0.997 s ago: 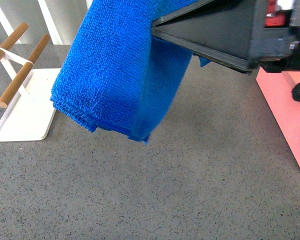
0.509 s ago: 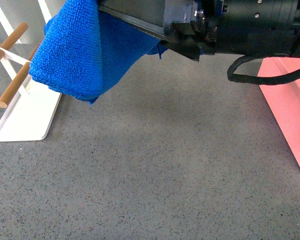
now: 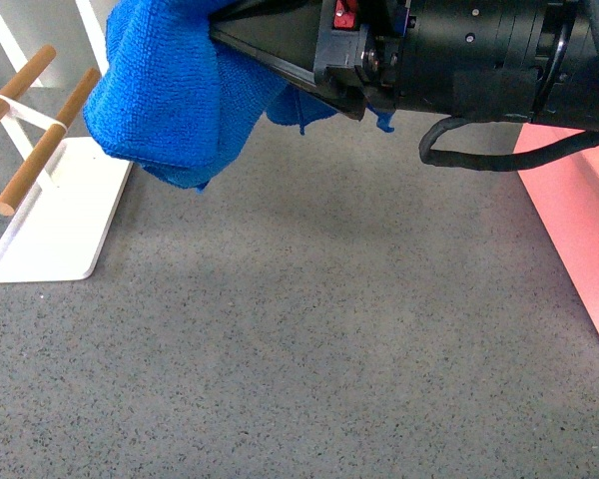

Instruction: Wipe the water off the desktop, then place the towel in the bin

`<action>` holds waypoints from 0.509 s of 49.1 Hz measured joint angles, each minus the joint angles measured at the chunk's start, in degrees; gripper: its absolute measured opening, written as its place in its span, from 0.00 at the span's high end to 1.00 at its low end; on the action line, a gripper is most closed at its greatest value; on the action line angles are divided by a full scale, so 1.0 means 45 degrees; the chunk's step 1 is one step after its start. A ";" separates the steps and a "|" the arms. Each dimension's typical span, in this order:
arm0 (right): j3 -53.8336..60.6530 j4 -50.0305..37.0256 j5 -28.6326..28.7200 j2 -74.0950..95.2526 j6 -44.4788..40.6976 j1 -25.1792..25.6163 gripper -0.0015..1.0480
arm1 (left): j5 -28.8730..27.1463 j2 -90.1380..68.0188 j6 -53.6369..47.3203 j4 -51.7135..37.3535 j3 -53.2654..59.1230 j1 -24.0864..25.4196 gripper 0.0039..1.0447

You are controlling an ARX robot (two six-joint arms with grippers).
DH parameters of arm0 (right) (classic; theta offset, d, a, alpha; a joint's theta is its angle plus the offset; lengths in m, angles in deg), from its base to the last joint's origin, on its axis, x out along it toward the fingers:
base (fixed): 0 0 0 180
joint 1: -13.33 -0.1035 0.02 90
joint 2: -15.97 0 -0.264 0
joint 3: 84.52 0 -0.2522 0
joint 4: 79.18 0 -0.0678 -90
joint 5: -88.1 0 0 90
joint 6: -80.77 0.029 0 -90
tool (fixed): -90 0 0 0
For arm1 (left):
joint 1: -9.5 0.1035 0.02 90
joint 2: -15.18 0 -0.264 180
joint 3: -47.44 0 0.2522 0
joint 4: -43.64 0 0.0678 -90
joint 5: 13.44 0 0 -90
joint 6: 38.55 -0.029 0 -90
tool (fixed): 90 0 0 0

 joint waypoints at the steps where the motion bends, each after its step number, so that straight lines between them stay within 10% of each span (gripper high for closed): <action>1: 0.0000 0.0015 0.0005 0.0000 0.0000 0.0005 0.82 | 0.0000 0.0000 0.0000 0.0000 0.0000 0.0000 0.96; 25: 0.0000 0.1122 0.0010 -0.0355 -0.0690 0.0301 0.95 | -0.0117 -0.0019 0.0005 0.0005 0.0000 0.0034 0.34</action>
